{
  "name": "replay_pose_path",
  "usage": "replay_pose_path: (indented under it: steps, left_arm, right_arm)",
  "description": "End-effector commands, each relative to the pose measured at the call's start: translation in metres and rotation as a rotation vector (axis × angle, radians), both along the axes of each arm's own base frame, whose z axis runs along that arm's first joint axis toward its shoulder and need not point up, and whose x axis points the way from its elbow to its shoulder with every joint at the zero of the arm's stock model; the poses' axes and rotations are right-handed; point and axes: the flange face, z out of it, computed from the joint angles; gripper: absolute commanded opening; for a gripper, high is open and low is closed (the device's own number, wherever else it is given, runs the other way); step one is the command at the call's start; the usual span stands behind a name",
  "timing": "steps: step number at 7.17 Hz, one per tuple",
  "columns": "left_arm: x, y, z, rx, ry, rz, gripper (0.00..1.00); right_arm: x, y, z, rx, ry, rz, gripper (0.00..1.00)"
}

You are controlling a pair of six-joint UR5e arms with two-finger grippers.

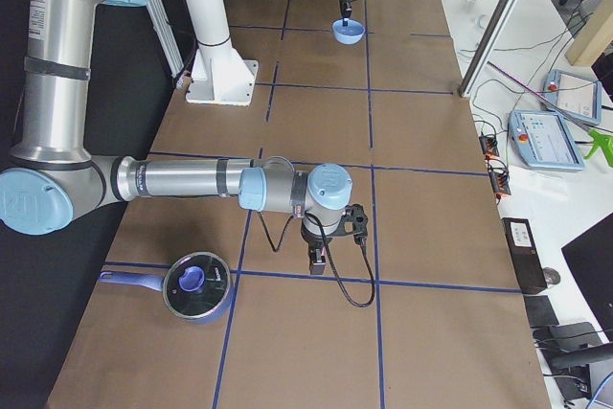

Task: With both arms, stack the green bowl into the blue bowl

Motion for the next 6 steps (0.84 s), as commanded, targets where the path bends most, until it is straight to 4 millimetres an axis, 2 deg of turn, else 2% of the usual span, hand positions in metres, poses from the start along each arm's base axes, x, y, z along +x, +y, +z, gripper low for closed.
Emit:
replay_pose_path:
  steps: [1,2,3,4,5,6]
  left_arm:
    - [0.107,0.039,-0.054,-0.016,-0.082,-0.025,0.02]
    - [0.142,0.028,-0.077,-0.019,-0.090,-0.029,0.03]
    - [0.167,0.020,-0.083,-0.032,-0.077,-0.035,0.03]
    - [0.175,0.019,-0.071,-0.020,-0.059,-0.030,0.03]
    - [0.175,0.020,-0.064,-0.024,-0.067,-0.030,0.04]
    - [0.174,0.020,-0.066,-0.023,-0.063,-0.029,0.06]
  right_arm:
    - [0.000,0.001,0.000,-0.003,0.000,0.001,1.00]
    - [0.000,0.001,0.001,-0.004,0.000,0.001,1.00]
    - [0.000,0.001,0.000,-0.003,-0.001,0.001,1.00]
    - [0.000,0.001,0.000,-0.003,-0.001,0.001,1.00]
    - [0.000,0.001,0.000,-0.001,-0.001,0.001,1.00]
    - [0.000,0.000,0.000,0.000,-0.002,0.001,1.00]
